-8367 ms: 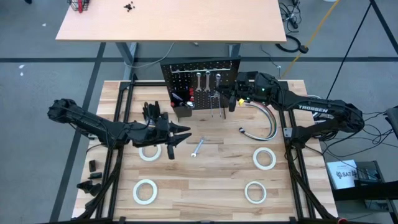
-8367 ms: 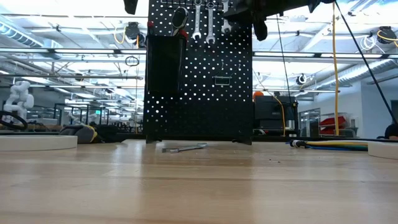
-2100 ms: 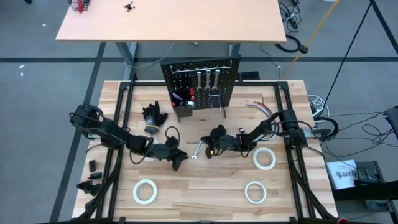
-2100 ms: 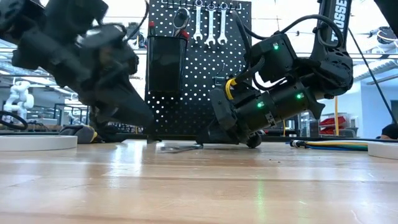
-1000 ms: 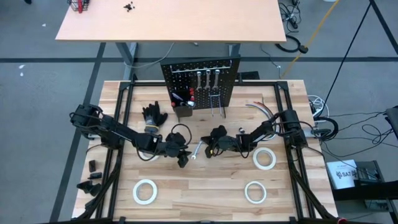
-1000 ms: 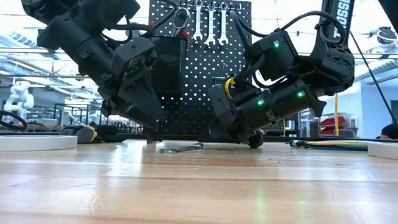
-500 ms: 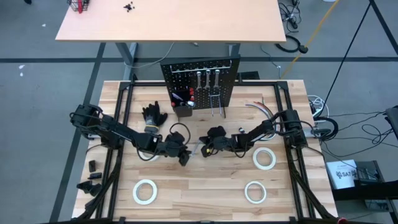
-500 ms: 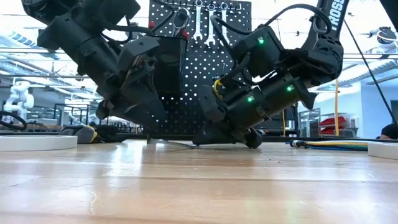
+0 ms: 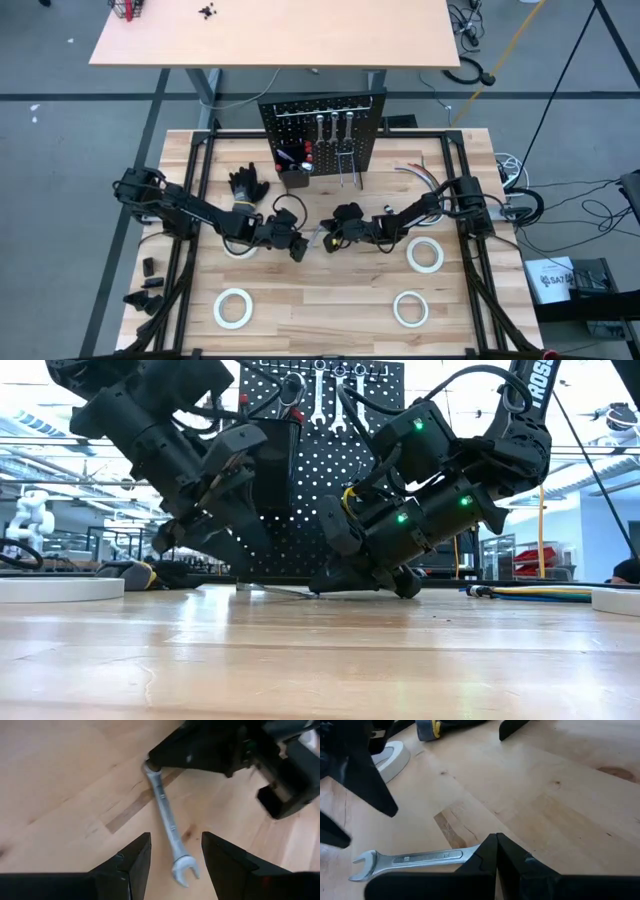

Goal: Hang tools onto peg board
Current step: Hang the wrench on the peg board

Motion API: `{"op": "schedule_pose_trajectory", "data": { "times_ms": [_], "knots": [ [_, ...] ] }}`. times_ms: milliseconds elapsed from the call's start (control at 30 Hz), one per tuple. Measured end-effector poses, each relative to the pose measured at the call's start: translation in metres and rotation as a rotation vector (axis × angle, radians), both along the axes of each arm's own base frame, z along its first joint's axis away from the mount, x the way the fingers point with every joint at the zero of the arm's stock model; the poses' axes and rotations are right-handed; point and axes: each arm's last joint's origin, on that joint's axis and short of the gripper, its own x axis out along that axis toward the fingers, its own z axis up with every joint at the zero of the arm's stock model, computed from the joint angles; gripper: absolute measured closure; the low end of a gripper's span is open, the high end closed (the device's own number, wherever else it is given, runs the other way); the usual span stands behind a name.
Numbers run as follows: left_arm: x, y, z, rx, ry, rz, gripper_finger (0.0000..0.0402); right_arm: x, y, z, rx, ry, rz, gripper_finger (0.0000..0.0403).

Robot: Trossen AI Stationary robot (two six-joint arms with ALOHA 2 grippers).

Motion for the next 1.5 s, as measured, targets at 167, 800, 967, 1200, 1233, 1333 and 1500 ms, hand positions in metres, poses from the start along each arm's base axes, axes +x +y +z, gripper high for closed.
{"op": "schedule_pose_trajectory", "data": {
  "times_ms": [167,800,967,1200,1233,1333,1500],
  "knots": [
    [0.010,-0.002,-0.006,0.025,0.032,-0.019,0.0223,0.000,-0.001,0.000,0.002,0.000,0.001,0.0403],
    [0.032,-0.005,-0.024,0.132,0.224,-0.086,0.0223,0.000,0.000,0.000,0.017,0.003,0.013,0.0403],
    [0.032,-0.005,-0.030,0.122,0.247,-0.096,0.0223,0.000,0.000,0.000,0.017,0.003,0.013,0.0403],
    [0.031,-0.005,-0.034,0.118,0.270,-0.103,0.0225,0.000,0.000,0.000,0.017,0.004,0.013,0.0403],
    [0.031,-0.005,-0.034,0.118,0.272,-0.103,0.0227,0.000,0.000,0.000,0.017,0.004,0.013,0.0403],
    [0.031,-0.005,-0.035,0.125,0.277,-0.098,0.0240,0.000,0.000,0.000,0.018,0.002,0.013,0.0403],
    [0.030,-0.004,-0.035,0.155,0.283,-0.085,0.0278,0.000,0.000,0.001,0.029,-0.008,0.007,0.0403]
  ]
}}
